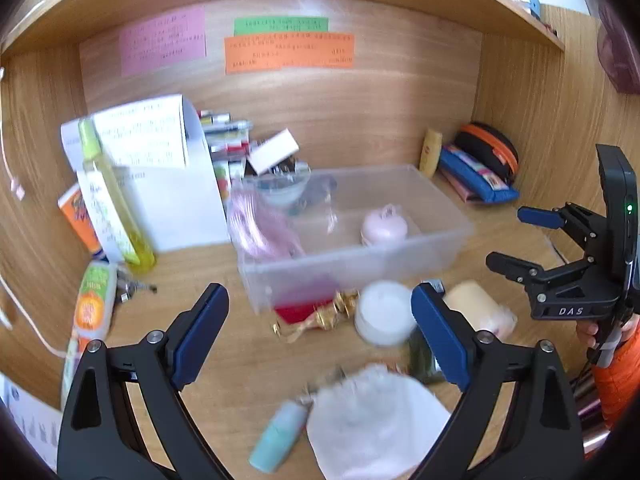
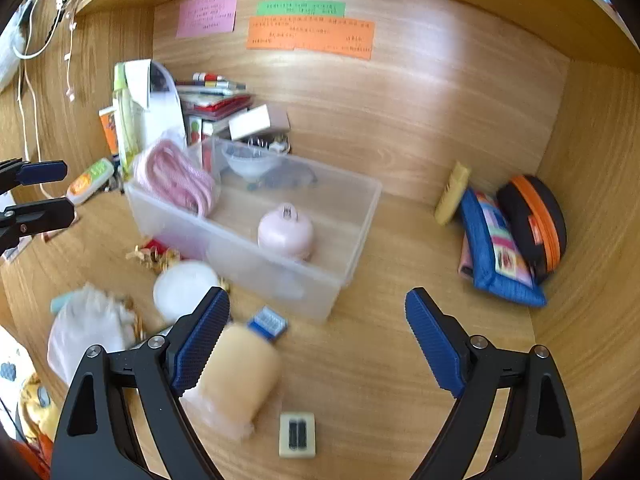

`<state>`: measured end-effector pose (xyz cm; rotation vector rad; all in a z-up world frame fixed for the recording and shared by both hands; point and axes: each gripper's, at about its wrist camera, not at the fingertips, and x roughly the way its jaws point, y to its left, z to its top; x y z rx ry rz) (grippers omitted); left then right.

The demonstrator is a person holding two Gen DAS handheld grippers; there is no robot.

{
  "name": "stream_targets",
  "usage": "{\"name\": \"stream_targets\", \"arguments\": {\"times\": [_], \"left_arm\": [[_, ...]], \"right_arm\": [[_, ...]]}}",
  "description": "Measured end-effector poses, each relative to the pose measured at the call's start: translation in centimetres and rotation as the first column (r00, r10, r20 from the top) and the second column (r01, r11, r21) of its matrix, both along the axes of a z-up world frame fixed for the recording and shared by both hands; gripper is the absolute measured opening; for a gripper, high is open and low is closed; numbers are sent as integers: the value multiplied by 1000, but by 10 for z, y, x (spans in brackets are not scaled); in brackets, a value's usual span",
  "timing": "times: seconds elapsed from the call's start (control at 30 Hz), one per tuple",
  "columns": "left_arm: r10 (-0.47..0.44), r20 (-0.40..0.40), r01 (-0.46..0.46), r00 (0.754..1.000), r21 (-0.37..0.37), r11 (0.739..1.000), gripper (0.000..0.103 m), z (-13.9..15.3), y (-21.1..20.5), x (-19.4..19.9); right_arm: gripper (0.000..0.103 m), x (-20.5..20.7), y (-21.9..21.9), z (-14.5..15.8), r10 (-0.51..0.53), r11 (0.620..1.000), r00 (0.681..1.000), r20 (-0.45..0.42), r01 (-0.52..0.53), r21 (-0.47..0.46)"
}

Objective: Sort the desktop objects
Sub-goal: 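Move left tool to white pouch while right tool approaches cream tub, then grasp white pouch with left tool while right tool grasps cream tub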

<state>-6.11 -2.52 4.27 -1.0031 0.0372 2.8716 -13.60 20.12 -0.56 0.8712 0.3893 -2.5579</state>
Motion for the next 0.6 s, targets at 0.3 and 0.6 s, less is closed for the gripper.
{"name": "stream_targets", "arguments": {"times": [0.3,0.6], "left_arm": [[-23,124,20,992,26,999,94,-42,18,28],[-47,206,29,977,93,995,95,-80,31,34]], "right_arm": [[96,31,16,-19,9,1000,1000,0,-9,-5],[103,52,14,-30,64,998,998,7,-64,-4]]}}
